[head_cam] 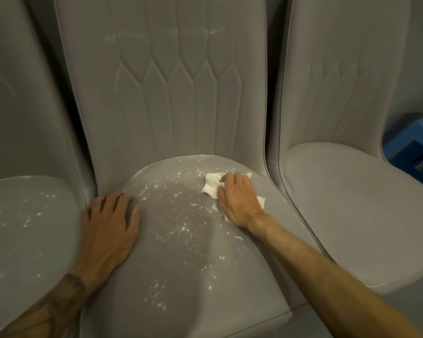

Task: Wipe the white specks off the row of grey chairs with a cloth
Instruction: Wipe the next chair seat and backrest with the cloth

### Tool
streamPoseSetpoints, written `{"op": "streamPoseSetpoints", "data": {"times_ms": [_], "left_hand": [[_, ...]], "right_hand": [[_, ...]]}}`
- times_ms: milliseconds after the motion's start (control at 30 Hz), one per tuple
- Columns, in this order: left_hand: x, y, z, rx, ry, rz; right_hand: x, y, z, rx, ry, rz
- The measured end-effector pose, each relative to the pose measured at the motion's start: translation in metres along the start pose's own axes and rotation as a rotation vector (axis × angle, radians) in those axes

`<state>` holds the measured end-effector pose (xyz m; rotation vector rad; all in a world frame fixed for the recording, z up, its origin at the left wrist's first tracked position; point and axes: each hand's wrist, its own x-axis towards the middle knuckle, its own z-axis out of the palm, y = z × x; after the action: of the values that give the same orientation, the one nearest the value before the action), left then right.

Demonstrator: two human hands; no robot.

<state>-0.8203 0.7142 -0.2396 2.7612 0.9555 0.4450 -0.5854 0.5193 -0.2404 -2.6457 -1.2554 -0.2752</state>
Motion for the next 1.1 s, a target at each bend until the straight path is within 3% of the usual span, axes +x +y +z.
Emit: {"op": "streamPoseSetpoints", "data": {"times_ms": [167,367,567,767,867,967,1100], "left_hand": [[-0.002,0.002,-0.002,0.010,0.023,0.012],[-0.001,-0.001,0.000,0.032,0.032,0.019],[0.001,-0.005,0.003,-0.019,0.047,0.010],[0.000,-0.007,-0.005,0.010,0.011,0.050],[0.002,-0.016,-0.012,0.060,-0.022,0.160],[-0.001,-0.030,-0.013,0.051,0.005,0.220],[-0.004,-0.034,-0.006,0.003,0.117,0.185]], "right_hand": [[0.037,0.010,0.000,-0.184,0.007,0.233],[0.039,-0.008,0.014,0.039,0.015,-0.050],[0.048,0.012,0.007,-0.068,0.069,0.199],[0.021,-0.039,0.014,0.167,0.005,-0.105],[0.026,-0.001,0.003,0.073,0.002,-0.028],[0.036,0.017,-0.005,-0.112,0.006,0.220],[0.037,-0.026,0.008,0.077,0.057,0.066]]}}
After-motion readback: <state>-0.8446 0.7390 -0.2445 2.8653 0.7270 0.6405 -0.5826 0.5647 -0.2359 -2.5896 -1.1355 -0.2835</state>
